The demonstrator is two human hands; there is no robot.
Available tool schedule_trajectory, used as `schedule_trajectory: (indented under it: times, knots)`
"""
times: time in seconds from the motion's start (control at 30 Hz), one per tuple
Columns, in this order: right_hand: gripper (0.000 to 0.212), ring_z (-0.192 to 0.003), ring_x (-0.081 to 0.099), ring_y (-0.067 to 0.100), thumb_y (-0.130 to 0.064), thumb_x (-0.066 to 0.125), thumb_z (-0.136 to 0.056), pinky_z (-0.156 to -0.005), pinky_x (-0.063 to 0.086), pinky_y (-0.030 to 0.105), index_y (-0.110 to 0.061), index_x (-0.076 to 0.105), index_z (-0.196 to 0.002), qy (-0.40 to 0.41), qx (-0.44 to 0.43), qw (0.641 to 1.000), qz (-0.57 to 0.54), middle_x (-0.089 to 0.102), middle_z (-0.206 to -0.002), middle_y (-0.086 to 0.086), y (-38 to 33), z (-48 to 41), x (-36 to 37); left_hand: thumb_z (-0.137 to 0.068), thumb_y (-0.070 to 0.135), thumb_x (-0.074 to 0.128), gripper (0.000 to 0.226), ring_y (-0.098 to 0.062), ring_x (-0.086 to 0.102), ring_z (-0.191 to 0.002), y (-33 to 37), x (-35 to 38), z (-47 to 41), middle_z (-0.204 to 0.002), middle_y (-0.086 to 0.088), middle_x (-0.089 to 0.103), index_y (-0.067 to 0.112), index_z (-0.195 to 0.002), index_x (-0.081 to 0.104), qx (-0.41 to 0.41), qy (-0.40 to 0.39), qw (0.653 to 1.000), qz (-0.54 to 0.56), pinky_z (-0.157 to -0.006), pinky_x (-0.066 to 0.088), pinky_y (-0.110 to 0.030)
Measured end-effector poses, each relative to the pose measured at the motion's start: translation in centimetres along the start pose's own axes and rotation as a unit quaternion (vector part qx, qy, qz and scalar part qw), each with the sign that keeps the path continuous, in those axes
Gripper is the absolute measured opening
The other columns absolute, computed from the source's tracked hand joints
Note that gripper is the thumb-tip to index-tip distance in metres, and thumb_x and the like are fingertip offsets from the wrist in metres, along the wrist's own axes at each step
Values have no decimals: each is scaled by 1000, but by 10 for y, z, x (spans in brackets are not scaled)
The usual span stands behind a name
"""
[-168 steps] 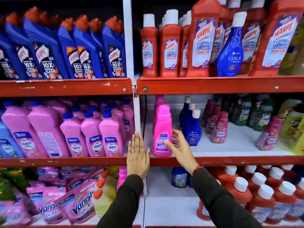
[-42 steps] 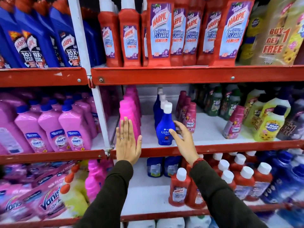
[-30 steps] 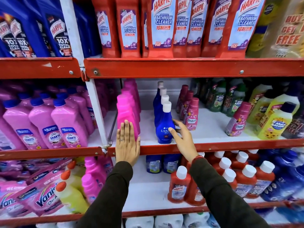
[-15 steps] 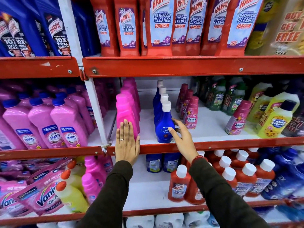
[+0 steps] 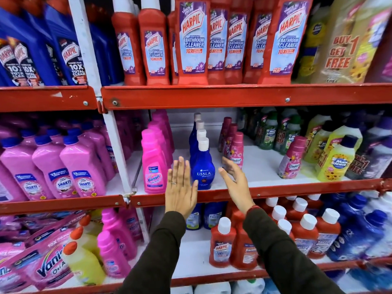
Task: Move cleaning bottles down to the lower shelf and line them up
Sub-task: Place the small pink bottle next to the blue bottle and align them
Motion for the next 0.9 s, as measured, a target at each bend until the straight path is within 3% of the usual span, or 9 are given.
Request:
schedule_trajectory:
  times: [0.13, 0.23, 0.3, 0.43, 0.53, 0.63, 0.7, 0.8, 0.9]
  knots:
    - [34, -122, 55, 9, -20, 59, -99, -90, 46, 6, -25, 59, -132, 65, -26, 997, 20, 57, -134, -1, -5, -1, -45, -98, 30, 35, 78, -20, -12, -156, 35, 14, -7, -168, -6, -19, 9, -159, -9, 11, 2, 1000, 20, -127, -6, -38]
    - [33, -126, 50, 6, -17, 57, -99, -107, 43, 27, -26, 59, -131, 101, -41, 993, 53, 53, -136, -3, -11, -2, -81, -97, 29, 36, 79, -21, -11, -156, 51, 23, -11, -168, -6, -17, 9, -159, -8, 7, 3, 1000, 29, -128, -5, -38]
    - [36, -128, 47, 5, -20, 57, -99, -111, 37, 32, -25, 56, -135, 129, -55, 986, 89, 50, -137, -7, -15, -3, -105, -97, 29, 36, 79, -22, -12, -156, 59, 30, -12, -168, -7, -17, 9, -159, -8, 4, 2, 1000, 28, -128, -4, -39]
    - [51, -138, 38, 19, -16, 63, -94, -116, 29, 37, -21, 45, -142, 234, -79, 955, 166, 43, -145, 4, -27, -6, -151, -100, 31, 32, 75, -22, -13, -156, 59, 42, -8, -168, -10, -18, 7, -159, -8, -14, -7, 1000, 14, -127, -2, -39]
    - [72, -145, 28, 26, -17, 69, -90, -119, 21, 40, -13, 31, -151, 300, -43, 932, 200, 32, -155, 12, -30, -15, -180, -100, 31, 31, 74, -24, -12, -156, 58, 48, -5, -167, -13, -17, 5, -159, -6, -7, -12, 1000, -9, -128, -4, -39]
    - [84, -149, 21, 32, -24, 70, -90, -121, 16, 41, -3, 20, -154, 298, 36, 928, 218, 26, -159, 19, -15, -37, -203, -101, 32, 30, 74, -25, -12, -156, 59, 50, -6, -167, -14, -16, 4, -159, -6, -7, -12, 1000, -22, -128, -5, -39]
    - [74, -142, 33, 39, -19, 69, -90, -117, 25, 42, 4, 29, -148, 288, 82, 930, 214, 36, -150, 25, -5, -49, -215, -101, 32, 30, 73, -25, -12, -156, 59, 51, -6, -167, -14, -15, 4, -159, -5, -7, -13, 999, -30, -128, -5, -39]
    - [50, -116, 57, 38, -5, 67, -88, -100, 44, 42, 1, 48, -133, 273, 110, 940, 175, 57, -126, 24, 5, -54, -222, -101, 33, 30, 74, -24, -12, -156, 58, 53, -6, -168, -14, -15, 4, -159, -5, -8, -17, 999, -38, -128, -6, -39]
    - [54, -116, 61, 33, 1, 66, -87, -106, 47, 49, -5, 49, -138, 268, 103, 947, 145, 63, -128, 19, 4, -52, -225, -101, 33, 30, 74, -24, -11, -156, 58, 53, -5, -168, -14, -15, 4, -159, -5, -8, -16, 999, -41, -128, -7, -38]
Point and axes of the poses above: each hand's wrist, its own z-axis away from the middle knuckle, its own x-axis out of the palm, y = z × x, the point moved 9 cm from there along -z, towards the middle knuckle
